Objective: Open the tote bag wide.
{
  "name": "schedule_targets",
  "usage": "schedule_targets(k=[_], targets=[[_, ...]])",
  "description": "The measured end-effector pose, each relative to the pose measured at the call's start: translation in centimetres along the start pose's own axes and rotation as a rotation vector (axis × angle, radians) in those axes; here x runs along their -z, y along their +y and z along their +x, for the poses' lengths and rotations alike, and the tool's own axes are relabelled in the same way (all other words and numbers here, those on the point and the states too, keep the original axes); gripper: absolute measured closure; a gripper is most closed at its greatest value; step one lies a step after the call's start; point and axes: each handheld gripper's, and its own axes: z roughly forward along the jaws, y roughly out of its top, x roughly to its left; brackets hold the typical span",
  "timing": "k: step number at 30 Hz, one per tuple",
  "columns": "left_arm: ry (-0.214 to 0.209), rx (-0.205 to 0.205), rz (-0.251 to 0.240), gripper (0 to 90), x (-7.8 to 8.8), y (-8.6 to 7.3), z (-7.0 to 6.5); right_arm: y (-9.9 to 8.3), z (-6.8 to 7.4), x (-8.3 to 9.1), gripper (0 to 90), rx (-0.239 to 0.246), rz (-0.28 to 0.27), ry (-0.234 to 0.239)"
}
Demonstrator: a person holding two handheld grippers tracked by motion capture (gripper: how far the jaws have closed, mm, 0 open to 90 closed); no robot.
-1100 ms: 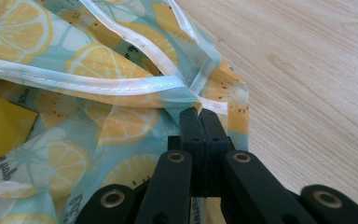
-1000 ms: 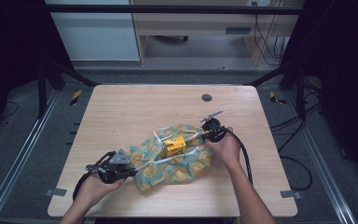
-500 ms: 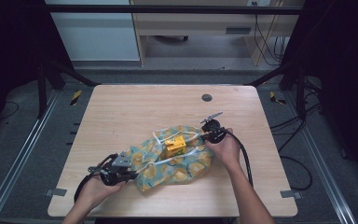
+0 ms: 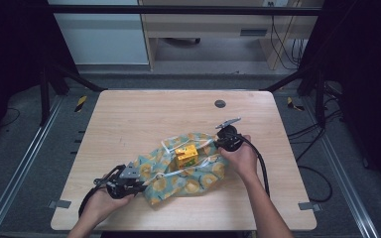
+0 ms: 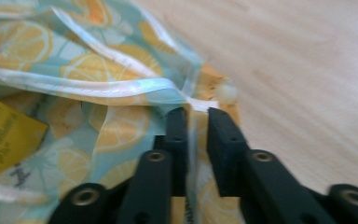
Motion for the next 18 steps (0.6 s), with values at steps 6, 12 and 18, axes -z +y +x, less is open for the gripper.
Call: schedule_targets(k=[6,12,18], targets=[[0.063,0.009,-0.058,55.7,1.3,0.4,-0.2,0.7,0.1,3.2,55.7,-0.005,-0.104,-0.045],[0.092,0.011,-0.118,39.4,3.4,1.5,-0.2,0.9,0.6,6.7,43.6,0.011,-0.191,-0.057],[0.121,-0.007,-0.143,35.6,5.0,3.1,0.3,-0.4,2.4,9.2,40.9,0.048,-0.229,-0.03]])
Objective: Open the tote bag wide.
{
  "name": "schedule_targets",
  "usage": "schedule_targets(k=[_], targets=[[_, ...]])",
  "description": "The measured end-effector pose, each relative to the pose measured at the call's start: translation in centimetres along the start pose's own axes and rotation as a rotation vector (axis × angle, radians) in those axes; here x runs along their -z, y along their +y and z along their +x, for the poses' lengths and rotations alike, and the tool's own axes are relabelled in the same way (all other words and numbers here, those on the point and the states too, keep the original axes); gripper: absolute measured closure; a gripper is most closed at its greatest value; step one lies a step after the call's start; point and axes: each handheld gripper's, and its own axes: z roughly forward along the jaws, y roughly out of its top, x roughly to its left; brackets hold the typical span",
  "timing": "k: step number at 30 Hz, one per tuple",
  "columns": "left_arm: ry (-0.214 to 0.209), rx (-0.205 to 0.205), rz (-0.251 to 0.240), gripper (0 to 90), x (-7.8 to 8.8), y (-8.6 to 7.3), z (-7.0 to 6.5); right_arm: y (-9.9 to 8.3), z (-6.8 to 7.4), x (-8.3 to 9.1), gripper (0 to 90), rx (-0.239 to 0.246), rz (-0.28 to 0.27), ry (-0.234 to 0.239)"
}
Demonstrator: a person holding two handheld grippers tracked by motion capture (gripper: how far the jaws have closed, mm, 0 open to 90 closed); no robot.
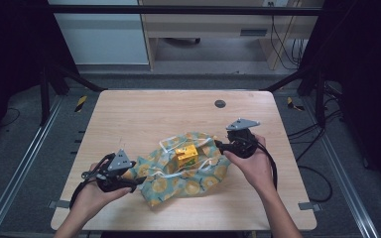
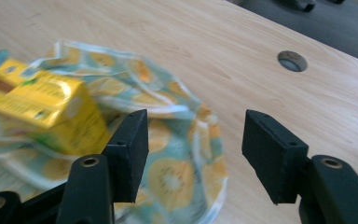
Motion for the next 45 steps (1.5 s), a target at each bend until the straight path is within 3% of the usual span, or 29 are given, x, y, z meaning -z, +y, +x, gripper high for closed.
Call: schedule_targets(k=[4,10,16,20,22,25,27,28,30,31,36,45], targets=[[0.02,-0.001,0.011,35.4,-0.7,1.5,0.9,-1.1,1.0,1.1,40.1,0.02,-0.012,0.033],[-0.001,-0.007,0.018,34.9,-3.9,3.2,0.9,-2.6,2.6,1.8,30.6,0.039,-0.007,0.073],[-0.005,0.013,0.011,33.7,-6.6,4.5,0.8,-4.0,4.1,1.3,20.5,0.075,0.007,0.084],[-0.012,0.003,0.038,35.2,-8.0,4.7,0.4,-4.9,4.9,0.4,16.4,0.111,0.049,0.088],[0.0,-0.014,0.065,40.2,-8.5,4.7,0.3,-5.5,5.0,-0.2,16.8,0.118,0.076,0.089],[0.006,-0.011,0.073,56.1,-9.0,4.4,0.1,-6.5,5.2,-1.0,26.7,0.124,0.124,0.089],[0.012,-0.003,0.071,70.0,-9.1,4.1,0.1,-7.2,5.1,-1.6,41.2,0.129,0.166,0.08],[0.014,0.003,0.071,75.8,-9.1,4.0,0.1,-7.7,5.0,-1.9,56.0,0.122,0.188,0.093],[0.019,0.014,0.063,82.8,-9.1,3.7,0.2,-8.2,4.9,-2.0,68.3,0.117,0.205,0.097],[0.026,0.021,0.064,85.6,-9.1,3.5,0.3,-8.6,4.8,-2.0,81.4,0.115,0.215,0.109],[0.044,0.059,0.037,87.5,-9.1,2.7,0.8,-9.0,4.7,-1.8,89.5,0.112,0.204,0.113],[0.086,0.088,0.039,88.1,-9.5,1.7,1.6,-9.7,4.5,-1.3,90.0,0.098,0.232,0.126]])
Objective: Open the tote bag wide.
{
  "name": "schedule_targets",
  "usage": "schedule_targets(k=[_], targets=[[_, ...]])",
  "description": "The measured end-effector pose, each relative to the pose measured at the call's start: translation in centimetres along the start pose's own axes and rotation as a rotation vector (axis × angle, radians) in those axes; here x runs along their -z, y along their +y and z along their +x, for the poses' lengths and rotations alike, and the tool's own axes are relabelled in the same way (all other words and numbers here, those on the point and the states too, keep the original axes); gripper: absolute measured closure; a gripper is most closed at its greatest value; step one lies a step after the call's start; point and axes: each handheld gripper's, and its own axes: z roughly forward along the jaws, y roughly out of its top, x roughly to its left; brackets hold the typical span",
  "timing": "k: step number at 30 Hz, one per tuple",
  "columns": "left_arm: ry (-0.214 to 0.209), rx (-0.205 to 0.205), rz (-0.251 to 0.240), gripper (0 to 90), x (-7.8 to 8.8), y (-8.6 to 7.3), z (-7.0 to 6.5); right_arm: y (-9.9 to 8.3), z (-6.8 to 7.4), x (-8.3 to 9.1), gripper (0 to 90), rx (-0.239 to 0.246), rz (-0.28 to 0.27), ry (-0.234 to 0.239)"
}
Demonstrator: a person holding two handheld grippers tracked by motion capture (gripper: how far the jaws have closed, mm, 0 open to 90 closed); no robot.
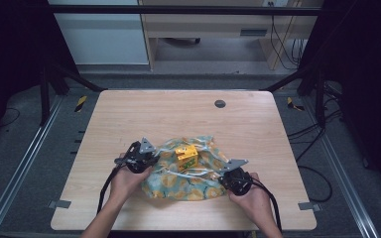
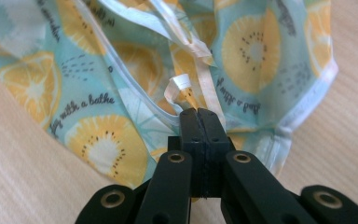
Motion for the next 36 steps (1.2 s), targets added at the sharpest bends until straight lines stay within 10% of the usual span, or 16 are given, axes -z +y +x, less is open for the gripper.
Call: schedule_targets(k=[36], targets=[[0.017,0.026,-0.009,86.4,0.8,-2.0,0.9,-2.2,-0.4,1.4,90.0,-0.026,-0.005,0.002]])
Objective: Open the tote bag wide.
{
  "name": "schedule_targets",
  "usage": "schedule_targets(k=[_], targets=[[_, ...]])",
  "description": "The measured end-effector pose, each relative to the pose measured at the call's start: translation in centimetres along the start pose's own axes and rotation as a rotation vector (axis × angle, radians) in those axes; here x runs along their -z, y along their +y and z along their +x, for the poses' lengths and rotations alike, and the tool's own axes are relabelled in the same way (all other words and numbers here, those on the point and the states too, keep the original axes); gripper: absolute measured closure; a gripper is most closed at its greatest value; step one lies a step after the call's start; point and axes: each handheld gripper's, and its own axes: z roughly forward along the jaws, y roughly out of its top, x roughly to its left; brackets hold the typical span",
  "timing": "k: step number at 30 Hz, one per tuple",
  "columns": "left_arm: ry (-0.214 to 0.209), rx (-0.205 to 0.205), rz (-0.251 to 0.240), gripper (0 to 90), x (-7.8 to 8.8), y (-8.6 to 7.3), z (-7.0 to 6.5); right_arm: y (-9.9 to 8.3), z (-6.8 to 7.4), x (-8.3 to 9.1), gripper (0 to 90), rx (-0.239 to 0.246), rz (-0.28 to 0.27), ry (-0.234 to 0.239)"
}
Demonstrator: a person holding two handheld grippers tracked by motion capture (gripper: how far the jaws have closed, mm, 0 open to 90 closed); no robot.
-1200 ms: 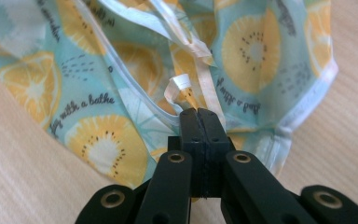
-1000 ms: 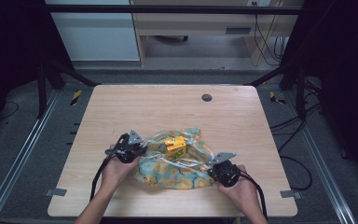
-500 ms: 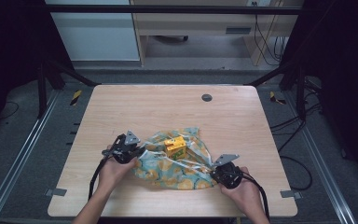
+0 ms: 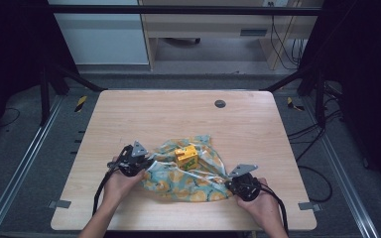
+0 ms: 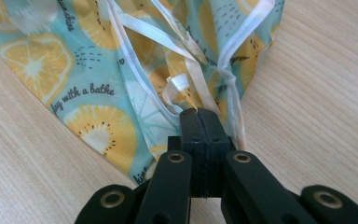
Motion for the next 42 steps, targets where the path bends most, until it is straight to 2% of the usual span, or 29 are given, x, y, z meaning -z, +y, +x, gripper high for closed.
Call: schedule_targets(k=[2,5,8,11,14,16,22,24,27,32,34,39,42], targets=[[0.004,0.0,-0.019,82.1,0.3,0.1,-0.1,0.0,-0.1,0.2,87.9,0.002,-0.021,0.005],[0.011,-0.007,-0.051,76.8,0.8,0.3,-0.2,0.1,-0.5,0.7,76.2,0.0,-0.072,-0.001],[0.026,-0.014,-0.081,67.1,1.4,0.7,-0.3,0.5,-0.6,1.5,63.1,-0.003,-0.127,-0.005],[0.035,-0.023,-0.111,55.0,2.3,1.2,-0.5,1.2,-0.5,2.4,53.5,-0.003,-0.177,-0.005],[0.036,-0.017,-0.153,44.1,3.2,1.6,-0.7,1.9,-0.3,3.5,42.0,-0.001,-0.218,-0.012],[0.037,-0.004,-0.186,37.4,3.9,1.9,-0.8,2.3,-0.3,4.1,34.3,-0.004,-0.252,-0.03],[0.012,0.012,-0.235,25.6,5.5,2.6,-0.4,2.9,-1.5,5.5,22.3,-0.045,-0.324,-0.077],[0.03,0.01,-0.237,22.0,6.1,2.6,-0.1,2.9,-2.3,5.8,18.7,-0.073,-0.346,-0.105],[0.059,0.021,-0.232,17.1,6.8,2.0,0.8,2.5,-3.5,6.0,15.5,-0.123,-0.373,-0.152],[0.099,0.08,-0.222,13.0,7.7,-0.1,3.0,1.1,-5.7,5.9,10.0,-0.212,-0.392,-0.226],[0.11,0.098,-0.218,12.2,7.8,-0.9,3.7,0.5,-6.4,5.7,7.8,-0.248,-0.384,-0.242],[0.134,0.129,-0.199,9.6,7.7,-3.2,5.3,-1.1,-7.7,4.9,6.0,-0.293,-0.355,-0.285],[0.143,0.165,-0.197,7.9,7.6,-4.7,6.1,-2.0,-8.3,4.4,5.6,-0.329,-0.336,-0.304]])
